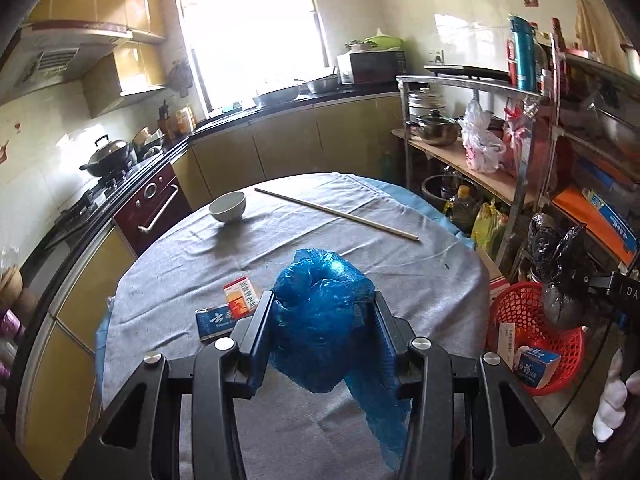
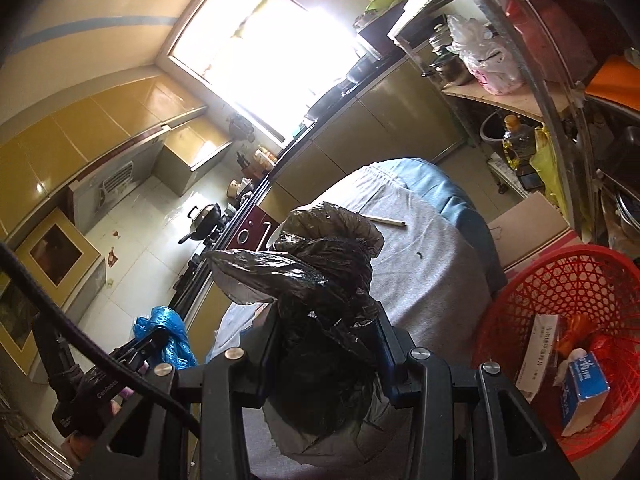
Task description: Collect trash
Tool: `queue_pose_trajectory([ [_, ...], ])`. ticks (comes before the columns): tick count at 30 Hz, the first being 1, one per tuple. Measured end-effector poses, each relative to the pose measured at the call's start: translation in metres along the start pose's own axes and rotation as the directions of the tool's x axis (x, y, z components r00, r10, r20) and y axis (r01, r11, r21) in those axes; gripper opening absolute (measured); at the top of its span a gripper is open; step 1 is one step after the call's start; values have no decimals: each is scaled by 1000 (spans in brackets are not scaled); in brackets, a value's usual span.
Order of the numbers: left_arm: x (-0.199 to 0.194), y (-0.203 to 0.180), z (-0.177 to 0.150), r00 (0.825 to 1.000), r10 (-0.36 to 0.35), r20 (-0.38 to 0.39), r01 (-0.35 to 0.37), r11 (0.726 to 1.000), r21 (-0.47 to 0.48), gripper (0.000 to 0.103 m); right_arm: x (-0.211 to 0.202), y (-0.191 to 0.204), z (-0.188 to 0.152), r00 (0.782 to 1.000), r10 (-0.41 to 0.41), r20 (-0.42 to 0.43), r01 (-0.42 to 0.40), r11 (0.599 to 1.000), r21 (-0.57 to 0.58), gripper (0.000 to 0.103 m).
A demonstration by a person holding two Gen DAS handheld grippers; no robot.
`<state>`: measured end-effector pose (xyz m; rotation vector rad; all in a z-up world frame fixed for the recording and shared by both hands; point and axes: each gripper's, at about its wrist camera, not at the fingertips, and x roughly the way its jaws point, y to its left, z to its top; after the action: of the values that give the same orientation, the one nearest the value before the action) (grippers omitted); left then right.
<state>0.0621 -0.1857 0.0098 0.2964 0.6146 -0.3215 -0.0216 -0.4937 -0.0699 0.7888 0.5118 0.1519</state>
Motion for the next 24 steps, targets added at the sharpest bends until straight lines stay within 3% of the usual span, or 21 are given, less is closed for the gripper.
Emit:
queue_pose_trajectory([
  [24, -2, -59, 8, 999, -40, 22, 36, 989, 141, 47, -27, -33, 3, 998, -30, 51, 27, 998, 62, 43],
])
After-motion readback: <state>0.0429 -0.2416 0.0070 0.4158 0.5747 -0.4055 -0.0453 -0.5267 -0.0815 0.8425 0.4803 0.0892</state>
